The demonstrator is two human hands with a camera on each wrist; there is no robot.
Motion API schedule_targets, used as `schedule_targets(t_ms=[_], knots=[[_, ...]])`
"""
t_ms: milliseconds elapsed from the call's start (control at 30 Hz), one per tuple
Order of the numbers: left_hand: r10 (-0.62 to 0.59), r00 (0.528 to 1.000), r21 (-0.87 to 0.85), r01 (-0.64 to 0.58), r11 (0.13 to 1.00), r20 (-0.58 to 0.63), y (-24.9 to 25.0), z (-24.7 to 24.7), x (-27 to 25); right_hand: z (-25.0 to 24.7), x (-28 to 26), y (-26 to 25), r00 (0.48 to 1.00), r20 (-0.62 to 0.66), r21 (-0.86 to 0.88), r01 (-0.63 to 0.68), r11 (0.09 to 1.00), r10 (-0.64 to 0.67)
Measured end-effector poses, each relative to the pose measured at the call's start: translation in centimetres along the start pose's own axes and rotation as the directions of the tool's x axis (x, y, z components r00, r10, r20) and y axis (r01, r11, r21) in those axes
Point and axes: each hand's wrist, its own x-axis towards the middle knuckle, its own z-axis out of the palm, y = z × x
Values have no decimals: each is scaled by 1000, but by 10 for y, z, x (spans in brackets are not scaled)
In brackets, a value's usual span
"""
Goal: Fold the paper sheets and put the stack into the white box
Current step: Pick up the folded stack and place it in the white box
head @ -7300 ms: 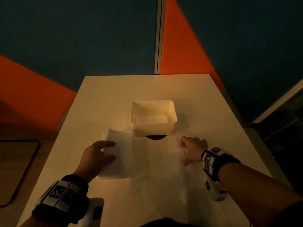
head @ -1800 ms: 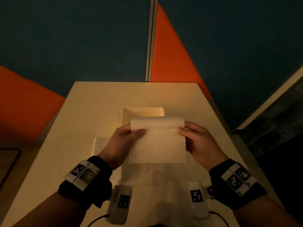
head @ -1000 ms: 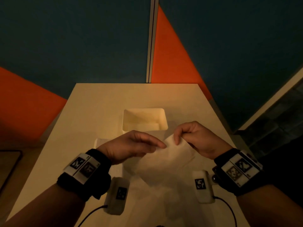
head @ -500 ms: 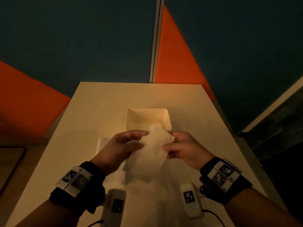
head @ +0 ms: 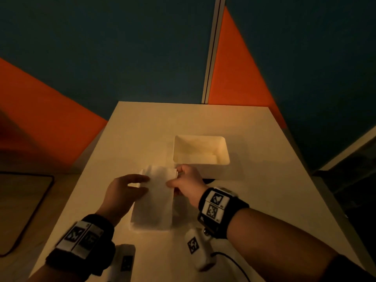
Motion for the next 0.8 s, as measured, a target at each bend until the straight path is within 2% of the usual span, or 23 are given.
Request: schedule_targets(t_ms=[133, 300, 333, 400, 467, 533, 667, 800], knots=[[28, 998, 160, -21, 987, -47, -11, 1, 5, 10, 3, 7, 999, -30, -101, 24, 995, -27], [55, 994, 329, -21, 944, -95, -21, 6, 10, 6, 2, 17, 990, -129, -160, 28, 987, -49], [30, 994, 304, 5, 953, -110, -23, 7, 12, 4, 0, 18, 991, -135, -163, -2, 987, -20], [-134, 988, 100, 140, 985, -72, -24, 9, 11, 3, -3, 22, 993, -89, -105, -89, 990, 80], [-274, 961, -136, 277, 951, 42, -26, 13, 12, 6, -5, 25, 984, -14, -61, -177, 982, 177], [-313, 937, -263, 344, 901, 153, -22, 15, 9, 9, -8, 27, 968, 54, -42, -244, 969, 246], [-316, 921, -259, 370, 892, 227, -17, 23, 6, 11, -9, 26, 935, 187, 15, -309, 951, 301], [-284, 919, -220, 347, 912, 272, -8, 39, 0, 4, -8, 27, 940, 187, 29, -295, 955, 285]])
